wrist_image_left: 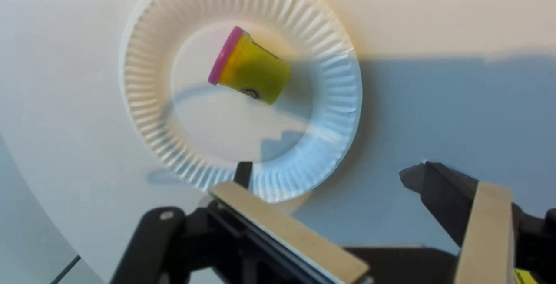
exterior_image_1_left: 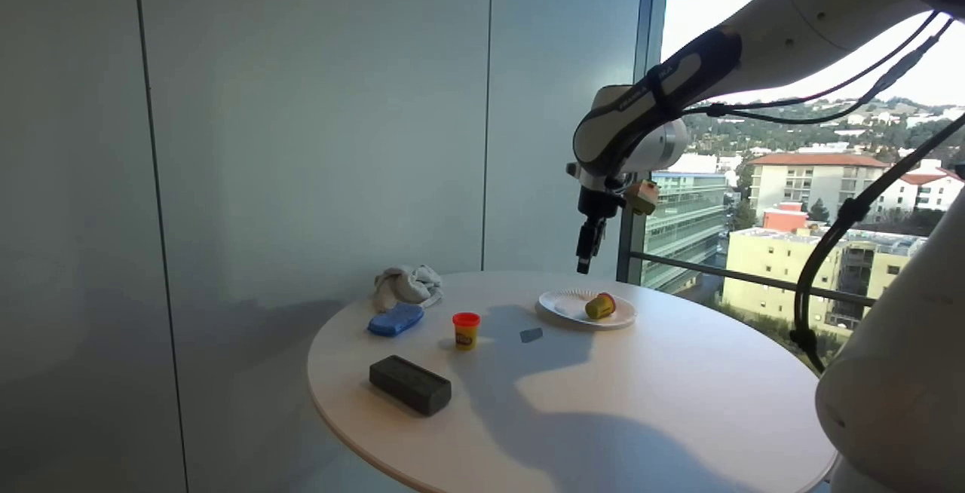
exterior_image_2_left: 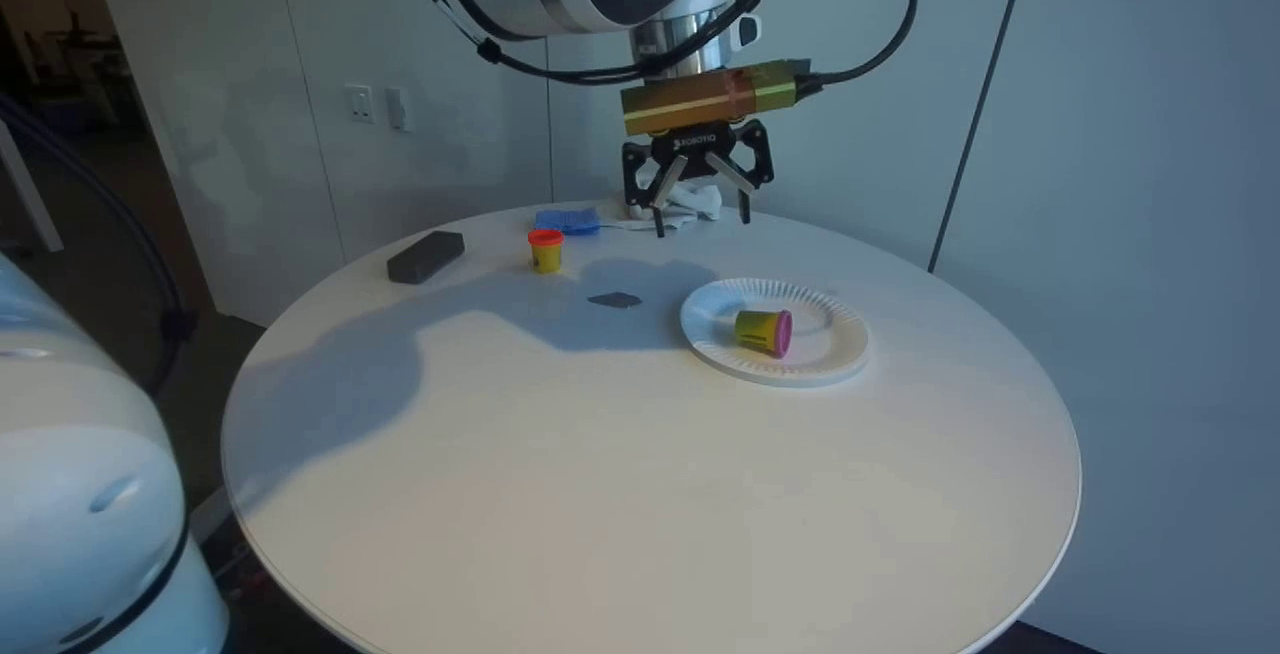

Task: Remove the yellow containers from the white plate.

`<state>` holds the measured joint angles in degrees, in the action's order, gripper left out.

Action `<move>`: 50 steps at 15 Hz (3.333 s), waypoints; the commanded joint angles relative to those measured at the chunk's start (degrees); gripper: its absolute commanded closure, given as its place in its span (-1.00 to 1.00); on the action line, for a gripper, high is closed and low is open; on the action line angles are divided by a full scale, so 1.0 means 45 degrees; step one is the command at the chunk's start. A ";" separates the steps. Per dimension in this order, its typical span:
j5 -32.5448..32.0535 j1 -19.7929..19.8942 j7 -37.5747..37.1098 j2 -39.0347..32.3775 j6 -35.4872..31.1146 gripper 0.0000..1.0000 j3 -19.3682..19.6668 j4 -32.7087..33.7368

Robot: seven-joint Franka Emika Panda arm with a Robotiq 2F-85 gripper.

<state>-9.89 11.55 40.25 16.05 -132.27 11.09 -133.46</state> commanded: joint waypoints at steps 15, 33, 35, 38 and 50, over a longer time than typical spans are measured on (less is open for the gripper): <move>-0.0201 0.0347 -1.0837 -0.5072 0.4039 -1.00 0.0479 0.4584; 0.3646 0.0637 -1.8096 -0.6046 0.5885 -1.00 0.1346 0.5799; 0.3664 0.0584 -1.9441 -0.6296 0.5925 -1.00 0.1411 0.5864; 0.3481 0.0550 -2.0808 -0.6542 0.5238 -1.00 0.1435 0.5918; 0.2426 0.0672 -2.2684 -0.7023 0.3342 -1.00 0.1609 0.5819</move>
<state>1.25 14.60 -60.38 -14.20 -116.20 18.10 -108.04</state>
